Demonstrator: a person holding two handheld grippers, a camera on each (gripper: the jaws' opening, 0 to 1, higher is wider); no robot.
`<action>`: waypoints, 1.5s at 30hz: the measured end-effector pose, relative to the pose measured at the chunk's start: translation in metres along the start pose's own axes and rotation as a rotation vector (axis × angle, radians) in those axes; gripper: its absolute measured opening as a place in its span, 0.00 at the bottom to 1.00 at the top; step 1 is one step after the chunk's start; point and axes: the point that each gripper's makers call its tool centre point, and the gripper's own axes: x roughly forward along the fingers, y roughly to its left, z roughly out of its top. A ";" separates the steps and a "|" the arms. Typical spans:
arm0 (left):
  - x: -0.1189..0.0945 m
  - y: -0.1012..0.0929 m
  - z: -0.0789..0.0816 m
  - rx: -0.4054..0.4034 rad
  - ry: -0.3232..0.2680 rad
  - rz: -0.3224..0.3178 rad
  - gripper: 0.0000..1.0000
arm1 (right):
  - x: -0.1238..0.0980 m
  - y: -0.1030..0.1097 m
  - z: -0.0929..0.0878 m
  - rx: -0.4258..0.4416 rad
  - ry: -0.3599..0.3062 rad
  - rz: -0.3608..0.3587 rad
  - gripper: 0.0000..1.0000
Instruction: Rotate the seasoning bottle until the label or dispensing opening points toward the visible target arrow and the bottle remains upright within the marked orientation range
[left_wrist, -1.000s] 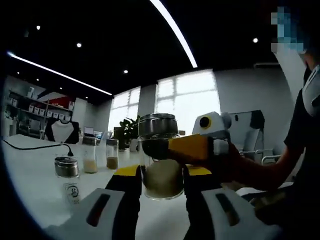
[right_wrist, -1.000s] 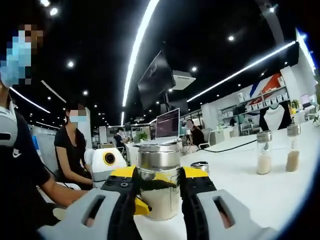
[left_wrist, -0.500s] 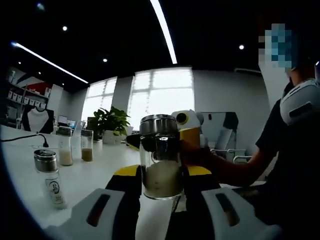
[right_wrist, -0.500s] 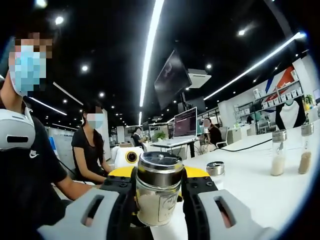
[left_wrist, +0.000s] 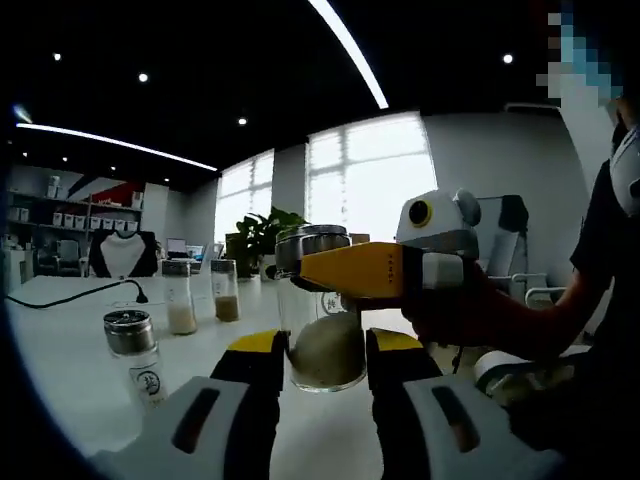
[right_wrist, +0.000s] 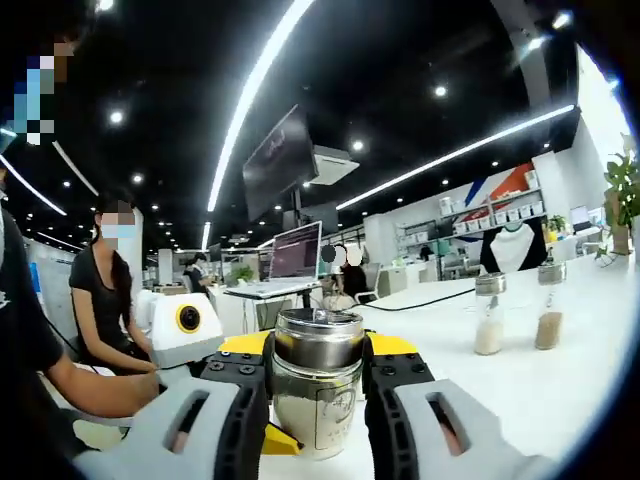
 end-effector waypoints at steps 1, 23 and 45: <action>0.002 0.000 -0.005 0.038 0.022 0.022 0.37 | 0.002 0.003 -0.001 -0.012 -0.001 -0.012 0.33; -0.006 0.014 -0.015 0.026 0.024 0.119 0.41 | 0.012 0.024 -0.011 -0.197 0.024 -0.015 0.34; -0.026 -0.029 0.007 -0.089 -0.076 -0.282 0.40 | -0.005 0.052 -0.005 0.135 0.039 0.348 0.33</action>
